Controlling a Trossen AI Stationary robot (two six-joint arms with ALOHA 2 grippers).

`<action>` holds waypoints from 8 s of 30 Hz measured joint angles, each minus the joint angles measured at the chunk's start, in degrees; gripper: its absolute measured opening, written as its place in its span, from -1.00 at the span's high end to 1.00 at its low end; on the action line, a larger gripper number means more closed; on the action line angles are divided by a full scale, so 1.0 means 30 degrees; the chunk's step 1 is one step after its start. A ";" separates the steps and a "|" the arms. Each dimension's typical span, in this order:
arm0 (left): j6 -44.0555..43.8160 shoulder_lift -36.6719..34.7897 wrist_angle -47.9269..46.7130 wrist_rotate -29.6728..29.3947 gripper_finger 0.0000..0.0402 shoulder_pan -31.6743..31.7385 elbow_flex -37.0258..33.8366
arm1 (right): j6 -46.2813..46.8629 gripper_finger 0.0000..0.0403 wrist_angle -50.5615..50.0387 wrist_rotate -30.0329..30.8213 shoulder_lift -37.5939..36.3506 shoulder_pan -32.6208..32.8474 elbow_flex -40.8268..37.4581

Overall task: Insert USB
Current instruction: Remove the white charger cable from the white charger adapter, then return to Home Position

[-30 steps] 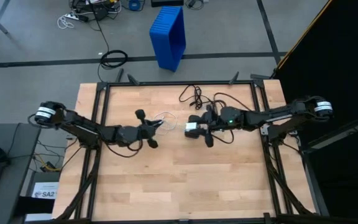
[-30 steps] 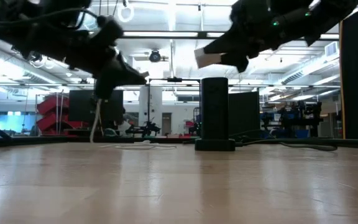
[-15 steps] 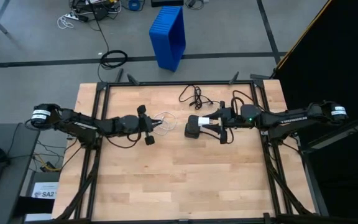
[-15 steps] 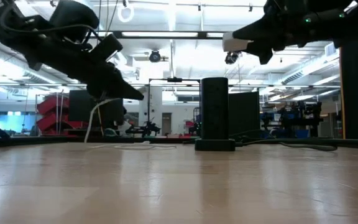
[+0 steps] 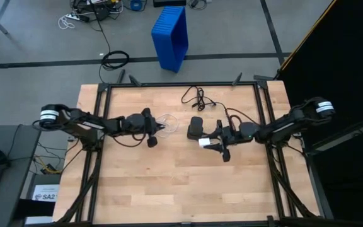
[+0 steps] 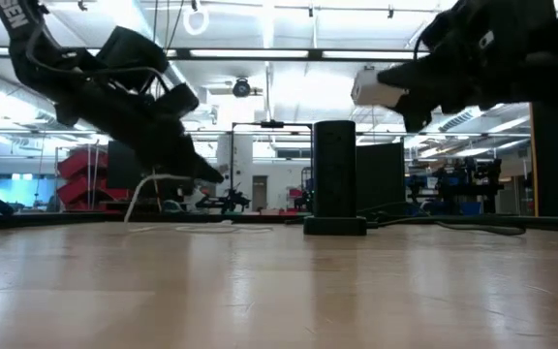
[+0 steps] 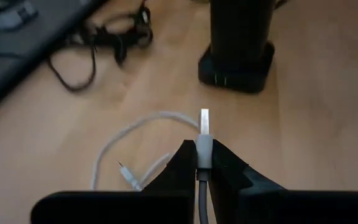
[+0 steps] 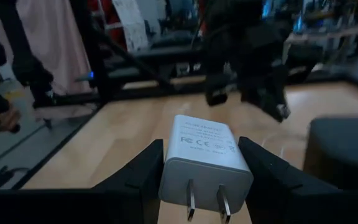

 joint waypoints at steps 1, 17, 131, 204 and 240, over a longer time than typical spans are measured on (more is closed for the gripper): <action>-0.0265 0.0313 0.0027 0.0065 0.99 0.0000 0.0000 | 0.0144 0.29 0.0150 0.0256 0.0485 0.0151 0.0023; -0.2543 0.3083 0.0516 0.1601 0.74 -0.0415 -0.0003 | 0.3763 0.29 0.6567 0.3626 0.8931 0.2506 0.0235; 0.0040 -2.6672 -1.0149 -0.0107 1.00 -0.1639 -0.5359 | -0.6278 1.00 -1.7773 0.7293 -2.5924 0.2700 -0.4530; -0.0991 -2.6687 -0.8921 -0.0403 1.00 -0.1589 -0.6681 | -0.5699 0.88 -1.8080 0.9448 -2.5801 0.2191 -0.4848; -0.0991 -2.6680 -0.8921 -0.0407 1.00 -0.1588 -0.6688 | -0.5699 0.88 -1.8073 0.9448 -2.5801 0.2191 -0.4848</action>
